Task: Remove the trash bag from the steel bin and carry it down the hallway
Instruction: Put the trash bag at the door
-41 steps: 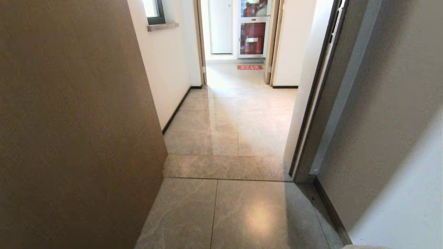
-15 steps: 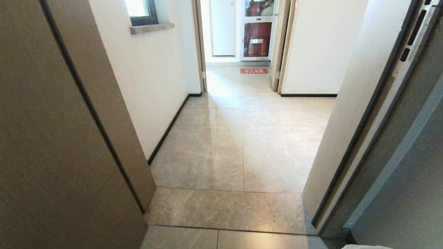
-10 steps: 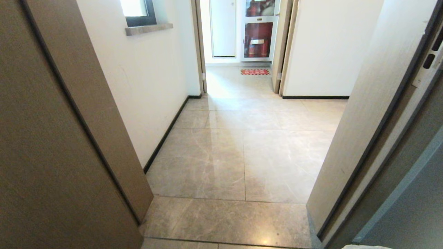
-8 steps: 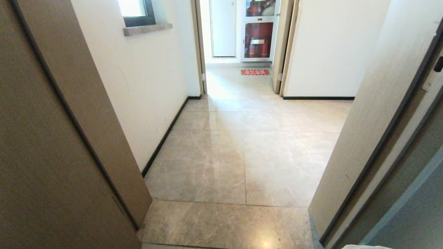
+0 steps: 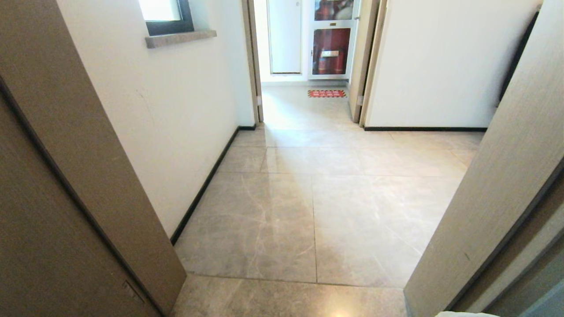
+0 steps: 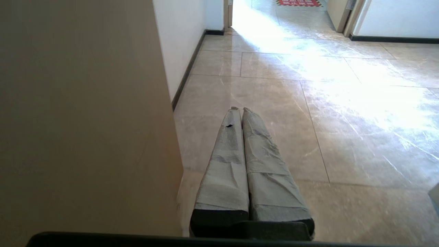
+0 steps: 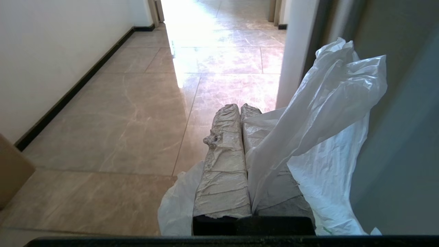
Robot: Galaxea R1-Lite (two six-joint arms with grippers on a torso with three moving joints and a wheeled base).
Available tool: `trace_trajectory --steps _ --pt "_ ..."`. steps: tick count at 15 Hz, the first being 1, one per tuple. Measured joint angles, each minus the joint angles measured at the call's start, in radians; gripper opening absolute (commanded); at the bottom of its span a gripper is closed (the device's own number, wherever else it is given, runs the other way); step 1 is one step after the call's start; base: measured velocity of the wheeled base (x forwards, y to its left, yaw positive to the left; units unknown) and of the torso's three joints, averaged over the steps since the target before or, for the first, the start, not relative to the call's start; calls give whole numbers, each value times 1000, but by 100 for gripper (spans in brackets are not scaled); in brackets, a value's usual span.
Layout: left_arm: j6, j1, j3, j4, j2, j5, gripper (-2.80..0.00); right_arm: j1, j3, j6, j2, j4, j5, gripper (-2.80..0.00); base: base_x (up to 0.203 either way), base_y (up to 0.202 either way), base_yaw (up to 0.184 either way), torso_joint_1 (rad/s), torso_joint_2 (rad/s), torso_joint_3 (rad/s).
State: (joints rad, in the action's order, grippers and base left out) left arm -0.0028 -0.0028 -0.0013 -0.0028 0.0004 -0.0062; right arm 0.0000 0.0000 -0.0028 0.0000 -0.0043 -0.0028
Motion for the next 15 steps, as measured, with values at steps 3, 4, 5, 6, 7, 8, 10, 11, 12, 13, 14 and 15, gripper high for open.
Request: trace_trajectory --steps 3,4,5,6,7,8,10,11,12,13,14,15 --pt "0 0 0 0 0 0 -280 0 0 0 0 0 0 -280 192 0 2 2 1 1" --pt "0 0 0 0 0 0 -280 0 0 0 0 0 0 -280 189 0 1 3 -2 2" --pt "0 0 0 0 0 0 -280 0 0 0 0 0 0 -280 195 0 0 2 2 2" --pt "0 0 0 0 0 0 -280 0 0 0 0 0 0 -280 196 0 0 7 -1 7" --pt "0 0 0 -1 0 0 -280 0 0 0 0 0 0 -280 190 0 3 6 6 1" --pt "0 0 0 0 0 0 -280 0 0 0 0 0 0 -280 201 0 -4 2 2 -4" --pt "0 -1 0 -1 0 0 -280 0 0 0 0 0 0 -280 189 0 -1 2 2 -2" --pt "0 -1 0 -1 0 0 -280 0 0 0 0 0 0 -280 182 0 0 2 -1 -1" --pt "0 0 0 0 0 0 -280 0 0 0 0 0 0 -280 183 0 2 11 6 11" --pt "0 0 0 -1 0 0 -280 0 0 -1 0 0 0 -280 191 0 -2 6 6 2" --pt "0 0 0 -1 0 0 -280 0 0 -2 0 0 0 -280 199 0 -1 2 3 5" --pt "0 0 0 -1 0 0 -280 0 0 -1 0 0 0 -280 195 0 0 4 6 1"
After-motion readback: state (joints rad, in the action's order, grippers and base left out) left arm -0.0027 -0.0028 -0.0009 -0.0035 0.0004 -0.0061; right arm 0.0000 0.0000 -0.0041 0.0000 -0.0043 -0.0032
